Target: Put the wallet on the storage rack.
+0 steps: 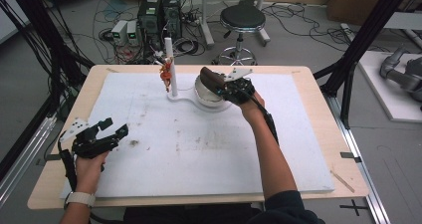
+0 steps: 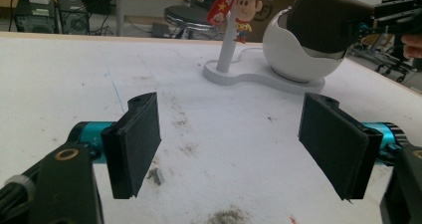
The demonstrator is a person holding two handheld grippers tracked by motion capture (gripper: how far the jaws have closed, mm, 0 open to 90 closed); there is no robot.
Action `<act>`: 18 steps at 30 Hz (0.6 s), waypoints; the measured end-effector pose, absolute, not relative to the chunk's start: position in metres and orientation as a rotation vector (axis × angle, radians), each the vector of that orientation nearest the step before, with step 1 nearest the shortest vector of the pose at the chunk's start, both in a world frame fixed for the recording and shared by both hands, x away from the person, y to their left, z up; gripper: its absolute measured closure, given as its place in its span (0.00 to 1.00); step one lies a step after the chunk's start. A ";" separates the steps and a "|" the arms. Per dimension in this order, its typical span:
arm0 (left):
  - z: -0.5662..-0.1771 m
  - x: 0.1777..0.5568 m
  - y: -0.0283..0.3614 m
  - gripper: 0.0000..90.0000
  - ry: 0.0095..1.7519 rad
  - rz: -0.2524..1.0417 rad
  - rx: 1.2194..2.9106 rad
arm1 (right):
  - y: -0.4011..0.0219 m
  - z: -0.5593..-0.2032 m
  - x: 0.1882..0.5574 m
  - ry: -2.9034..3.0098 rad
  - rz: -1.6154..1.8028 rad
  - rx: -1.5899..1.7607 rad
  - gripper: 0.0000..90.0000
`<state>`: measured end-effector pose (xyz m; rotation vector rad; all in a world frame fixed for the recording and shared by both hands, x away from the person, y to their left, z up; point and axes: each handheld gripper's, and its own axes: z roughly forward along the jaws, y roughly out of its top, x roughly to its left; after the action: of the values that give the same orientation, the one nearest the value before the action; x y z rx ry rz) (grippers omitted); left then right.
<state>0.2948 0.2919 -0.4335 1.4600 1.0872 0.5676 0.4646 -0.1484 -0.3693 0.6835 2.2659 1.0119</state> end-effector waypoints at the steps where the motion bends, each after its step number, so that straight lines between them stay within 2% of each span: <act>1: -0.433 0.295 0.292 0.27 1.086 0.566 1.460 | -0.146 -0.370 0.465 2.254 0.997 0.708 0.68; 2: -0.433 0.294 0.292 0.27 1.087 0.566 1.461 | -0.145 -0.371 0.465 2.237 0.981 0.721 0.63; 4: -0.433 0.294 0.292 0.27 1.087 0.566 1.460 | -0.143 -0.371 0.464 2.228 0.978 0.753 0.61; 14: -0.433 0.294 0.293 0.27 1.086 0.566 1.459 | -0.161 -0.357 0.454 2.178 1.086 0.808 0.62; 18: -0.433 0.294 0.293 0.27 1.082 0.562 1.463 | -0.180 -0.352 0.444 2.172 1.162 0.880 0.54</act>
<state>0.2936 0.2927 -0.4327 1.4626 1.0823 0.5621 0.4444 -0.1802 -0.3523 0.8797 2.1717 1.1619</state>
